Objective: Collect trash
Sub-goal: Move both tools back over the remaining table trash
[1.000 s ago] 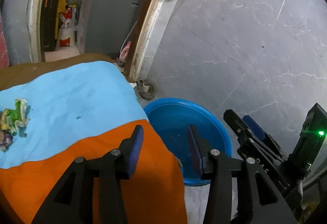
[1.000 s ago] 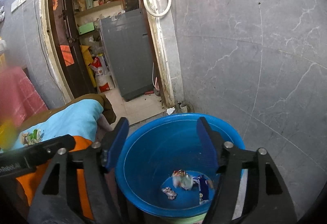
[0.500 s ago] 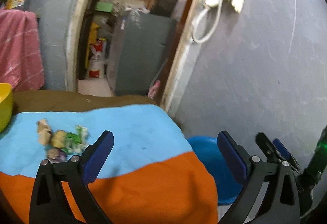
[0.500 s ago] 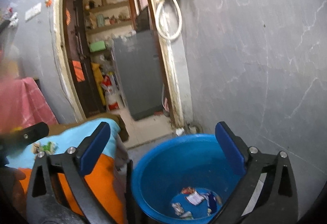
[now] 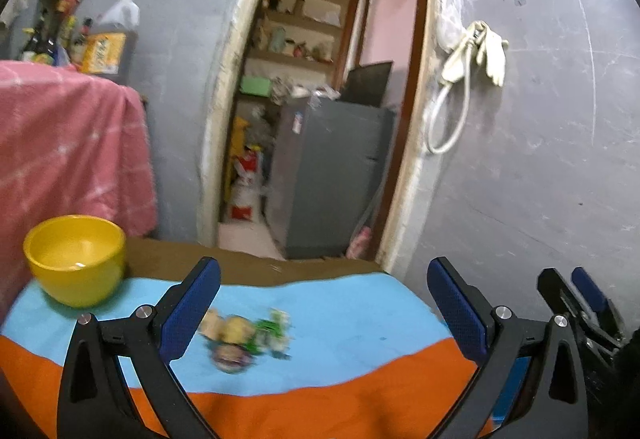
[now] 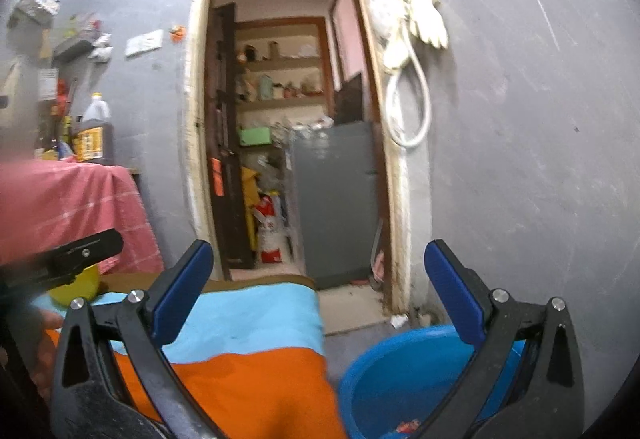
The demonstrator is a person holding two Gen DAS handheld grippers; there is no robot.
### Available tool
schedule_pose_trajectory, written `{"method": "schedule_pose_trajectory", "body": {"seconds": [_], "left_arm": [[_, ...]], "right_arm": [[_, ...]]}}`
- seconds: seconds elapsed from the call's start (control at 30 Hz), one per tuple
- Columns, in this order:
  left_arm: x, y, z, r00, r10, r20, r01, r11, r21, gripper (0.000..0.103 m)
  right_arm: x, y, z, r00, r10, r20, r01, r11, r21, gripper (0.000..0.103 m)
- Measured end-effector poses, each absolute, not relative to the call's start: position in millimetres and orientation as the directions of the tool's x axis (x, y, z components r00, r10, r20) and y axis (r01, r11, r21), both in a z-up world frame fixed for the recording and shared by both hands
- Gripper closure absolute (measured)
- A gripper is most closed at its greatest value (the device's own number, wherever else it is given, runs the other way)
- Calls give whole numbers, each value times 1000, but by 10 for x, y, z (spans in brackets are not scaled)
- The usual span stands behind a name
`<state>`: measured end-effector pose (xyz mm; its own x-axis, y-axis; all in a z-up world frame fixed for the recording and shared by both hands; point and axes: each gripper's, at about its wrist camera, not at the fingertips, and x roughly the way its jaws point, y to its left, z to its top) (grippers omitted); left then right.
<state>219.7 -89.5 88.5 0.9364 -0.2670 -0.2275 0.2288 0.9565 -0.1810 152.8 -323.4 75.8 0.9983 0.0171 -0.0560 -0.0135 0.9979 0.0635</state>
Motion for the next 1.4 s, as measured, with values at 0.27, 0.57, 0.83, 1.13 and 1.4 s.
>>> {"method": "schedule_pose_trajectory", "body": {"seconds": [0.27, 0.57, 0.83, 1.13, 1.4], "left_arm": [[2088, -424, 841, 966, -169, -196, 144, 980, -137, 2], [2029, 5, 685, 974, -98, -204, 76, 991, -114, 2], [2052, 157, 553, 970, -84, -229, 70, 995, -71, 2], [2326, 175, 436, 936, -82, -343, 66, 996, -57, 2], [2626, 147, 349, 889, -95, -449, 80, 995, -53, 2]], "right_arm": [[1485, -2928, 758, 997, 82, -14, -82, 996, 36, 0], [1509, -2628, 692, 992, 124, -25, -124, 992, -28, 0], [1613, -2421, 575, 982, 164, -95, -171, 983, -68, 0], [1891, -2221, 521, 959, 175, -224, -197, 977, -83, 0], [2207, -2147, 483, 925, 187, -332, -215, 976, -48, 0]]}}
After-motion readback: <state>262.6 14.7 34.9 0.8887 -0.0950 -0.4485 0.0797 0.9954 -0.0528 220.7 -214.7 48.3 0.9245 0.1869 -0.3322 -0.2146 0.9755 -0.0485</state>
